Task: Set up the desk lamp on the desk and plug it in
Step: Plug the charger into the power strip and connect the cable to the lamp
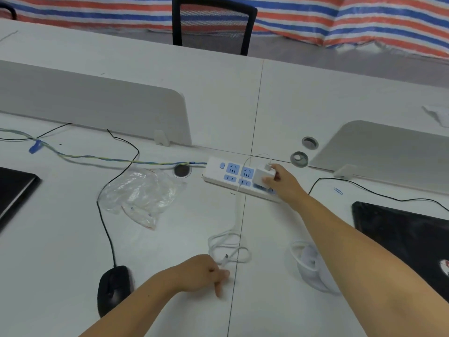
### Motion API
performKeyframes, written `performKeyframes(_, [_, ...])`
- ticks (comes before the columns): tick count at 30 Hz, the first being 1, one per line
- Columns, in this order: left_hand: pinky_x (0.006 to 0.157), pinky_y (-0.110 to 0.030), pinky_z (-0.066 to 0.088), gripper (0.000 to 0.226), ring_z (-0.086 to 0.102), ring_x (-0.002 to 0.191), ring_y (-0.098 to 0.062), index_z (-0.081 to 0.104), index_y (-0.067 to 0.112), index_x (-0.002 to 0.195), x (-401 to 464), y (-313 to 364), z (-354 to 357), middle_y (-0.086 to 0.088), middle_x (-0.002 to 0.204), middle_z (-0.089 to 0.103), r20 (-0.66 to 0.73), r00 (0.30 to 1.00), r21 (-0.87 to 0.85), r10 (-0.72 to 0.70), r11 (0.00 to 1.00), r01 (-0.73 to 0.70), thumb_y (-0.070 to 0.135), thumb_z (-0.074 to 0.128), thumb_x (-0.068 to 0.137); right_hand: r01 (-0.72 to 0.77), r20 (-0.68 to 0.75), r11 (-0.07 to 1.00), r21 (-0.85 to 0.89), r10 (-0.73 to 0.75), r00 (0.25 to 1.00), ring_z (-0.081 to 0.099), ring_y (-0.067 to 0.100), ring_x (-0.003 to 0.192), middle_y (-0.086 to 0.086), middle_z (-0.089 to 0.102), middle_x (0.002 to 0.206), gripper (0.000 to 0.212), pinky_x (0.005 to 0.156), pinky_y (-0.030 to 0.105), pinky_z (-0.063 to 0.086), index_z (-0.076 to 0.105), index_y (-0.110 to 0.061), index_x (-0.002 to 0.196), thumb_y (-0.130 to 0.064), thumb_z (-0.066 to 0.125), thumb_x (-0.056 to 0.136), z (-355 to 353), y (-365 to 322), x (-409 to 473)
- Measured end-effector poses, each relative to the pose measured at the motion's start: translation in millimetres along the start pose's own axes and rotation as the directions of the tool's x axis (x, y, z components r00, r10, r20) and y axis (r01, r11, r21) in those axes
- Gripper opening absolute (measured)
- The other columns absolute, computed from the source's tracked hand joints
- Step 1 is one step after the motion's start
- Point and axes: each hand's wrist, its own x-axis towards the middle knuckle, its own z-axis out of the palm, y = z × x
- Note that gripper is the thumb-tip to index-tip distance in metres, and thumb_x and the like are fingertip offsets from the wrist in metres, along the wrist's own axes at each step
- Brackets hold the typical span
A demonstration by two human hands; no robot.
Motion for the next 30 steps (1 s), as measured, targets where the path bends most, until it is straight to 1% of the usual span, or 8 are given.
performKeyframes(3, [0.063, -0.013, 0.034, 0.051, 0.046, 0.062, -0.003, 0.063, 0.025, 0.047, 1, -4, 3, -0.004, 0.073, 0.053, -0.086, 0.996, -0.011, 0.029, 0.999, -0.03, 0.043, 0.046, 0.093, 0.043, -0.004, 0.992, -0.122, -0.043, 0.999, 0.055, 0.024, 0.11, 0.01, 0.055, 0.123, 0.042, 0.079, 0.025, 0.05, 0.048, -0.013, 0.132, -0.009, 0.056, 0.092, -3, 4, 0])
performKeyframes(5, [0.062, -0.014, 0.034, 0.052, 0.045, 0.059, -0.003, 0.056, 0.027, 0.045, 0, -3, 5, 0.004, 0.066, 0.052, -0.161, 0.986, -0.033, 0.04, 0.998, -0.046, 0.039, 0.046, 0.094, 0.13, -0.001, 0.951, -0.28, -0.136, 0.991, 0.055, 0.025, 0.108, 0.011, 0.057, 0.124, 0.043, 0.081, 0.025, 0.041, 0.049, -0.012, 0.133, -0.011, 0.057, 0.091, -2, 6, 0])
performKeyframes(8, [0.057, -0.011, 0.036, 0.047, 0.045, 0.047, 0.001, 0.053, 0.026, 0.051, -1, 5, 4, 0.011, 0.047, 0.052, -0.213, 0.977, -0.099, 0.03, 0.994, -0.052, 0.039, 0.043, 0.096, 0.21, 0.025, 0.867, -0.452, -0.223, 0.974, 0.055, 0.029, 0.107, 0.013, 0.058, 0.124, 0.043, 0.089, 0.032, 0.042, 0.049, -0.011, 0.132, -0.012, 0.058, 0.09, 3, 9, -1])
performKeyframes(12, [0.056, -0.018, 0.037, 0.039, 0.042, 0.048, -0.006, 0.058, 0.024, 0.068, -2, 14, 3, 0.005, 0.052, 0.049, -0.256, 0.965, -0.243, 0.062, 0.962, -0.127, 0.035, 0.037, 0.099, 0.246, 0.024, 0.827, -0.505, -0.272, 0.962, 0.051, 0.022, 0.091, 0.016, 0.06, 0.117, 0.042, 0.078, 0.025, 0.035, 0.049, -0.009, 0.132, -0.015, 0.058, 0.091, 4, 20, -1])
performKeyframes(20, [0.058, -0.019, 0.034, 0.031, 0.037, 0.054, -0.007, 0.058, 0.017, 0.084, -3, 26, 3, 0.012, 0.053, 0.042, -0.349, 0.928, -0.392, 0.13, 0.879, -0.271, 0.032, 0.036, 0.099, 0.185, -0.005, 0.709, -0.68, -0.256, 0.967, 0.052, 0.031, 0.106, 0.01, 0.061, 0.109, 0.032, 0.085, 0.04, 0.038, 0.053, -0.015, 0.122, -0.024, 0.058, 0.091, 7, 22, -2])
performKeyframes(24, [0.061, -0.018, 0.033, 0.029, 0.035, 0.056, -0.008, 0.056, 0.019, 0.085, -9, 42, -2, 0.011, 0.055, 0.038, -0.408, 0.889, -0.376, 0.206, 0.85, -0.37, 0.029, 0.034, 0.1, 0.138, 0.003, 0.727, -0.673, -0.184, 0.983, 0.051, 0.031, 0.109, 0.009, 0.06, 0.113, 0.037, 0.089, 0.041, 0.038, 0.048, -0.017, 0.127, -0.025, 0.056, 0.092, 8, 16, -2])
performKeyframes(27, [0.062, -0.016, 0.034, 0.026, 0.036, 0.057, -0.007, 0.06, 0.024, 0.084, -11, 54, -4, 0.006, 0.062, 0.041, -0.382, 0.89, -0.379, 0.249, 0.836, -0.397, 0.028, 0.039, 0.099, 0.145, 0.095, 0.833, -0.534, -0.111, 0.989, 0.051, 0.029, 0.121, 0.007, 0.056, 0.13, 0.053, 0.099, 0.046, 0.042, 0.038, -0.023, 0.138, -0.027, 0.059, 0.09, 0, 12, -15])
performKeyframes(30, [0.062, -0.015, 0.034, 0.022, 0.036, 0.061, -0.01, 0.066, 0.024, 0.087, -8, 62, 0, -0.013, 0.075, 0.037, -0.32, 0.905, -0.37, 0.282, 0.842, -0.393, 0.027, 0.046, 0.097, 0.096, -0.057, 0.947, -0.308, -0.119, 0.991, 0.042, 0.015, 0.128, 0.0, 0.045, 0.139, 0.061, 0.106, 0.033, 0.034, 0.024, -0.027, 0.148, -0.027, 0.054, 0.095, -27, 19, -57])
